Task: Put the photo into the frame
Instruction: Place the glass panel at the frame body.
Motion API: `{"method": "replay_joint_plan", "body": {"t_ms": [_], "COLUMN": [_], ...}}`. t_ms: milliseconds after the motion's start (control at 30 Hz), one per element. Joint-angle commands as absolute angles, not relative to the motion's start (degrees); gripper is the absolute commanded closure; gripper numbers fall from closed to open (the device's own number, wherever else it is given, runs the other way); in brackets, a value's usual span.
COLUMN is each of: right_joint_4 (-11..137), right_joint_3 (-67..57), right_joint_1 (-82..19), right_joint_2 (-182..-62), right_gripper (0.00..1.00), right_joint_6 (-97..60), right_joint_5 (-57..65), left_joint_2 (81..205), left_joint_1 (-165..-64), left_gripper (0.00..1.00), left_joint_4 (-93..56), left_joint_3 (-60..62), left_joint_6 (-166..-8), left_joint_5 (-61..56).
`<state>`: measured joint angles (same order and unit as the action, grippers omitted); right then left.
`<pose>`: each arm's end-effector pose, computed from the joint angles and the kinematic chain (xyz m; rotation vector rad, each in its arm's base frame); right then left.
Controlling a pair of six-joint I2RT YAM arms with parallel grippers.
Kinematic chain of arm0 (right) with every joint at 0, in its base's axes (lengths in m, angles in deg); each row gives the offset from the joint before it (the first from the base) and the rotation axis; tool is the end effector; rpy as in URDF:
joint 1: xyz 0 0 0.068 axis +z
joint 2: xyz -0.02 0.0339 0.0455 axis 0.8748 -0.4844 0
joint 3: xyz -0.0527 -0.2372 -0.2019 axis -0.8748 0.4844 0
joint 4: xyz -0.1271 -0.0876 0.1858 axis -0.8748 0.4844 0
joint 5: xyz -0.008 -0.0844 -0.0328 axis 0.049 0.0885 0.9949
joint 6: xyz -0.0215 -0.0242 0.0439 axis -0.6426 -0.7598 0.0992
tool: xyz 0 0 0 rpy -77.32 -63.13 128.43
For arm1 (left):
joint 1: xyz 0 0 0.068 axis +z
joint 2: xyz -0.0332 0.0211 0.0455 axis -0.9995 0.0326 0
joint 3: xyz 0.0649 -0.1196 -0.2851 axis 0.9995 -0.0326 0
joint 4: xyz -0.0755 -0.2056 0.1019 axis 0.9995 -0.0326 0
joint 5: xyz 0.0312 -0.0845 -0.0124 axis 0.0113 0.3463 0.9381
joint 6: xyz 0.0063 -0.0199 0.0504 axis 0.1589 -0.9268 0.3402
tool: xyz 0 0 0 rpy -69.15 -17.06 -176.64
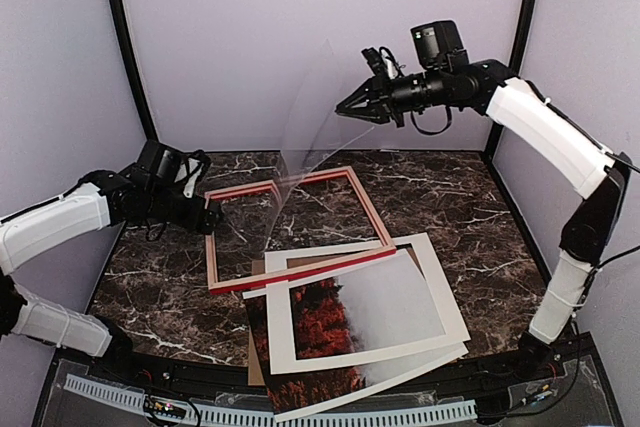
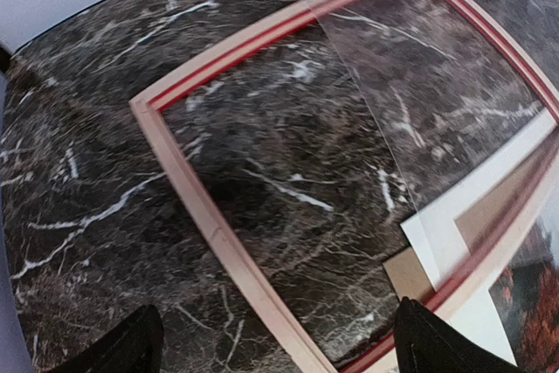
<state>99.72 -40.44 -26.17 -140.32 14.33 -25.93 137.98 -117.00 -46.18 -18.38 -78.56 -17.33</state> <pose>0.2913 0.2297 0.4777 -0.3760 2.2090 1.4237 0.2023 -0.1069 0.3190 0.4681 2.2690 -0.1504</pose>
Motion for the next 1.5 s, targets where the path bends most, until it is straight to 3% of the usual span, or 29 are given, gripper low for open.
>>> {"method": "replay_joint_plan", "body": {"t_ms": [0, 167, 300, 533, 767, 1467], "right_joint_4": [97.6, 94.3, 90.6, 81.9, 80.6, 79.6], "right_joint_3": [-49.3, -57.6, -52.3, -28.1, -16.3, -10.3], "right_joint_1": [-20.2, -14.8, -14.6, -19.8, -23.9, -26.5], "right_joint_2": [-145.9, -151.9, -150.6, -145.4, -147.8, -148.3], "right_gripper": [1.00, 1.00, 1.00, 1.00, 1.00, 1.00], "right_joint_6": [14.4, 16.9, 17.8, 19.1, 14.8, 11.4], "right_joint_5": [-25.4, -28.3, -28.3, -25.8, -20.5, -15.0], "left_joint_2": [136.0, 135.8, 134.4, 135.1, 136.3, 141.4], "left_joint_1": [-108.1, -94.4, -91.0, -90.7, -90.8, -96.6], "left_gripper": [0.05, 0.06, 0.06, 0.06, 0.07, 0.11], "left_joint_4": [-46.8, -47.2, -46.8, -45.2, -43.7, -39.9], "left_joint_3": [-18.2, -19.5, -20.3, -21.4, -22.4, -24.0], "left_joint_6": [-91.9, -97.6, -98.2, -98.0, -97.3, -99.7], "left_joint_5": [-16.8, -11.4, -11.9, -11.6, -8.2, -6.1]}}
